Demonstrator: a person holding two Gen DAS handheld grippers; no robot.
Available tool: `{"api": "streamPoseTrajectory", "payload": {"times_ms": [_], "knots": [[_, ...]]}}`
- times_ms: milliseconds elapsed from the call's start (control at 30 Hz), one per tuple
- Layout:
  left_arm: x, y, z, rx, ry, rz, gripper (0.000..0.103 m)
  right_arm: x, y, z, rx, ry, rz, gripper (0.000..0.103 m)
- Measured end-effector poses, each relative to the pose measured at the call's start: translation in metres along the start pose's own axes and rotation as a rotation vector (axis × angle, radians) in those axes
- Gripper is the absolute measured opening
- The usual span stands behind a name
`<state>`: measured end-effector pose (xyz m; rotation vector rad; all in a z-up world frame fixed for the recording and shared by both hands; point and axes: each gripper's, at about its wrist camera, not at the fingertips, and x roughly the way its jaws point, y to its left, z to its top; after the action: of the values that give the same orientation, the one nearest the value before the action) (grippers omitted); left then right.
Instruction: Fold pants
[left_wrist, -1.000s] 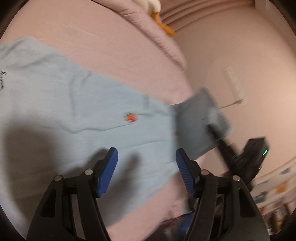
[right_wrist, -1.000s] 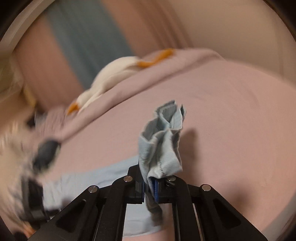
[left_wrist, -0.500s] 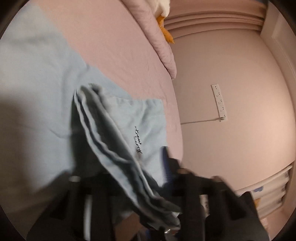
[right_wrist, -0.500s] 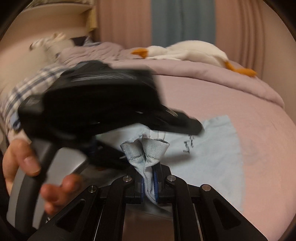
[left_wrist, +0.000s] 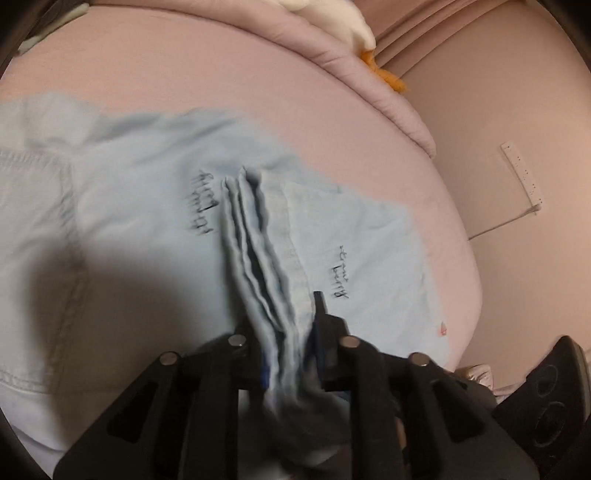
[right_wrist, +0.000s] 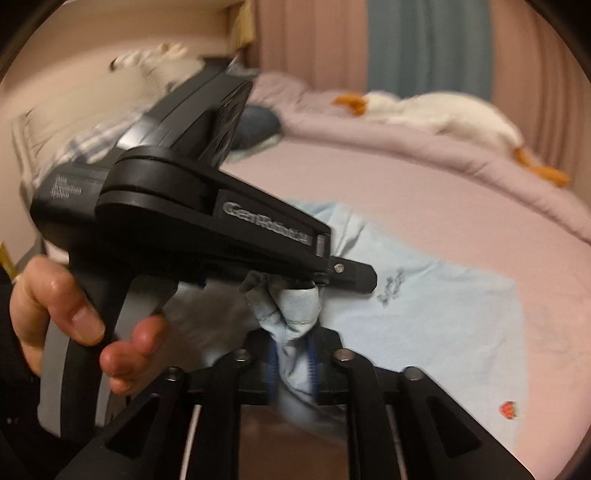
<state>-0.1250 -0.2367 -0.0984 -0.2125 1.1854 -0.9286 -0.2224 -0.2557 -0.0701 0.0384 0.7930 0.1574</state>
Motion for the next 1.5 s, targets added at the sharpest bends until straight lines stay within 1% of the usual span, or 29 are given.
{"api": "streamPoseTrajectory", "payload": {"times_ms": [67, 100, 133, 200, 233, 300, 333, 400, 467, 500, 533, 567, 600, 667, 733, 800, 867, 933, 1033, 1100, 1133, 1200, 1233, 1267, 1333, 1367, 1400, 1467, 1500], "knots": [[-0.005, 0.004, 0.000, 0.010, -0.004, 0.015, 0.018, 0.011, -0.001, -0.005, 0.033, 0.070, 0.044, 0.057], [-0.011, 0.004, 0.001, 0.022, -0.016, 0.045, 0.024, 0.007, -0.001, -0.006, 0.035, 0.052, 0.048, 0.059], [-0.018, 0.005, 0.002, 0.030, -0.033, 0.069, 0.034, 0.001, -0.004, -0.006, 0.045, 0.050, 0.067, 0.059], [-0.035, 0.003, 0.004, 0.051, -0.084, 0.117, 0.045, -0.012, -0.013, -0.006, 0.091, 0.048, 0.119, 0.060], [-0.041, 0.000, 0.007, 0.062, -0.111, 0.138, 0.046, -0.026, -0.023, -0.007, 0.144, 0.026, 0.164, 0.060], [-0.053, -0.004, 0.006, 0.086, -0.137, 0.124, 0.044, -0.047, -0.039, -0.009, 0.212, -0.024, 0.190, 0.060], [-0.057, -0.008, 0.004, 0.103, -0.141, 0.106, 0.044, -0.062, -0.053, -0.010, 0.251, -0.060, 0.168, 0.060], [-0.056, -0.020, 0.004, 0.152, -0.132, 0.060, 0.044, -0.080, -0.074, -0.013, 0.304, -0.103, 0.105, 0.060], [-0.045, -0.041, 0.000, 0.192, -0.106, 0.006, 0.041, -0.090, -0.094, -0.020, 0.355, -0.109, -0.004, 0.060], [-0.035, -0.052, -0.003, 0.212, -0.081, -0.028, 0.034, -0.089, -0.106, -0.022, 0.384, -0.091, -0.063, 0.059], [-0.025, -0.058, -0.004, 0.228, -0.060, -0.037, 0.027, -0.086, -0.118, -0.027, 0.421, -0.062, -0.117, 0.059], [-0.016, -0.064, -0.005, 0.244, -0.040, -0.030, 0.025, -0.083, -0.126, -0.029, 0.437, -0.048, -0.127, 0.051], [-0.008, -0.071, -0.008, 0.267, -0.020, -0.009, 0.022, -0.080, -0.130, -0.031, 0.445, -0.034, -0.135, 0.039], [0.009, -0.070, -0.016, 0.303, 0.014, 0.061, 0.012, -0.070, -0.130, -0.036, 0.434, 0.011, -0.168, 0.037], [0.023, -0.057, -0.020, 0.315, 0.033, 0.190, 0.003, -0.054, -0.123, -0.036, 0.397, 0.056, -0.200, 0.037], [0.011, -0.037, -0.025, 0.286, 0.007, 0.198, 0.002, -0.044, -0.119, -0.034, 0.358, 0.095, -0.235, 0.037], [-0.008, -0.020, -0.030, 0.254, -0.025, 0.229, 0.002, -0.045, -0.114, -0.030, 0.324, 0.101, -0.257, 0.037], [-0.022, -0.004, -0.035, 0.213, -0.033, 0.186, 0.002, -0.046, -0.116, -0.024, 0.313, 0.117, -0.260, 0.037], [-0.027, 0.000, -0.041, 0.229, -0.044, 0.187, 0.002, -0.052, -0.117, -0.018, 0.325, 0.114, -0.271, 0.037], [-0.023, 0.002, -0.039, 0.219, -0.042, 0.181, 0.002, -0.048, -0.100, -0.002, 0.306, 0.059, -0.203, 0.037], [-0.022, 0.003, -0.037, 0.207, -0.041, 0.169, 0.002, -0.044, -0.090, 0.008, 0.282, 0.049, -0.158, 0.037], [-0.027, 0.004, -0.040, 0.198, -0.042, 0.150, 0.002, -0.030, -0.073, 0.025, 0.226, 0.058, -0.095, 0.037], [-0.028, 0.002, -0.041, 0.195, -0.045, 0.141, 0.002, -0.014, -0.062, 0.036, 0.189, 0.076, -0.058, 0.037], [-0.029, 0.003, -0.042, 0.192, -0.046, 0.132, 0.002, -0.002, -0.056, 0.043, 0.163, 0.089, -0.043, 0.037], [-0.028, 0.001, -0.040, 0.191, -0.046, 0.121, 0.002, 0.025, -0.045, 0.055, 0.109, 0.134, -0.032, 0.028], [-0.029, 0.002, -0.040, 0.194, -0.044, 0.119, 0.002, 0.041, -0.041, 0.061, 0.092, 0.164, -0.023, 0.021], [-0.029, 0.004, -0.040, 0.197, -0.046, 0.114, 0.002, 0.057, -0.037, 0.067, 0.074, 0.189, -0.029, 0.019], [-0.030, 0.004, -0.039, 0.192, -0.049, 0.104, 0.002, 0.070, -0.032, 0.078, 0.057, 0.197, -0.047, 0.019], [-0.030, 0.004, -0.038, 0.188, -0.049, 0.099, 0.002, 0.073, -0.032, 0.083, 0.070, 0.210, -0.047, 0.019]]}}
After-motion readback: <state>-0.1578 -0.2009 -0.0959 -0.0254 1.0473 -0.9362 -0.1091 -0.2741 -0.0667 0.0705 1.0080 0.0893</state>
